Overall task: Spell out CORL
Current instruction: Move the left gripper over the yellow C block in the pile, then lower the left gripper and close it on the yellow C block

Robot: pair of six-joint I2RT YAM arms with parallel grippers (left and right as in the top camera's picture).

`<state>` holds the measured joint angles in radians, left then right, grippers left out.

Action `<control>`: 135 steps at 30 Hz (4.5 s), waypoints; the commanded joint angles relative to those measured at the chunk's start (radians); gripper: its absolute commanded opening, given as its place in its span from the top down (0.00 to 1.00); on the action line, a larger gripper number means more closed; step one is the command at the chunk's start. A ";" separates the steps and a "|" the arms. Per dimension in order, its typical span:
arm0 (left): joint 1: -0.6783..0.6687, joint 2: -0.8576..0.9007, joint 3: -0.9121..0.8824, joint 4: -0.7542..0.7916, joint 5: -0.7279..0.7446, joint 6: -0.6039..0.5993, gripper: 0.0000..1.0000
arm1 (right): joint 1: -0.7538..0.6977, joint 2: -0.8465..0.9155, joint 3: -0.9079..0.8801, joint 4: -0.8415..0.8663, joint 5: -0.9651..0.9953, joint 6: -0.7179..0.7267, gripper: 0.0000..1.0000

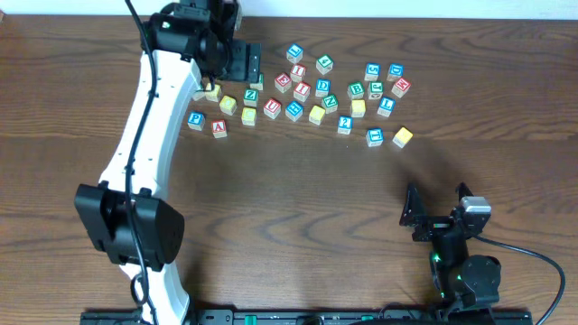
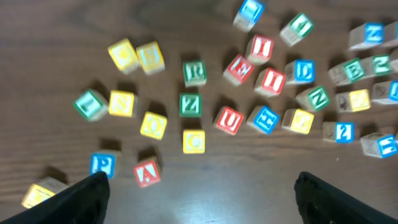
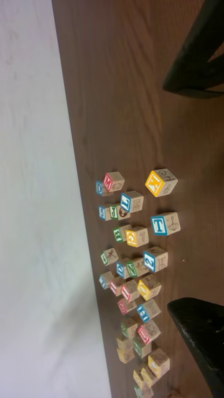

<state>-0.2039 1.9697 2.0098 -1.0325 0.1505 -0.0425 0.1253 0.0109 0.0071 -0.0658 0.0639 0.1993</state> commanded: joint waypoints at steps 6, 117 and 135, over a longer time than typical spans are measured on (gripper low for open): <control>-0.011 0.183 -0.091 0.011 -0.010 -0.045 0.18 | -0.015 -0.005 -0.002 -0.003 0.005 -0.014 0.01; -0.111 0.202 -0.441 0.533 -0.283 -0.173 0.39 | -0.015 -0.005 -0.002 -0.003 0.005 -0.014 0.01; -0.112 0.170 -0.467 0.559 -0.262 -0.197 0.49 | -0.015 -0.005 -0.002 -0.003 0.005 -0.014 0.01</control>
<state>-0.3218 2.1563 1.5784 -0.4484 -0.1074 -0.2325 0.1253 0.0109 0.0071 -0.0658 0.0639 0.1993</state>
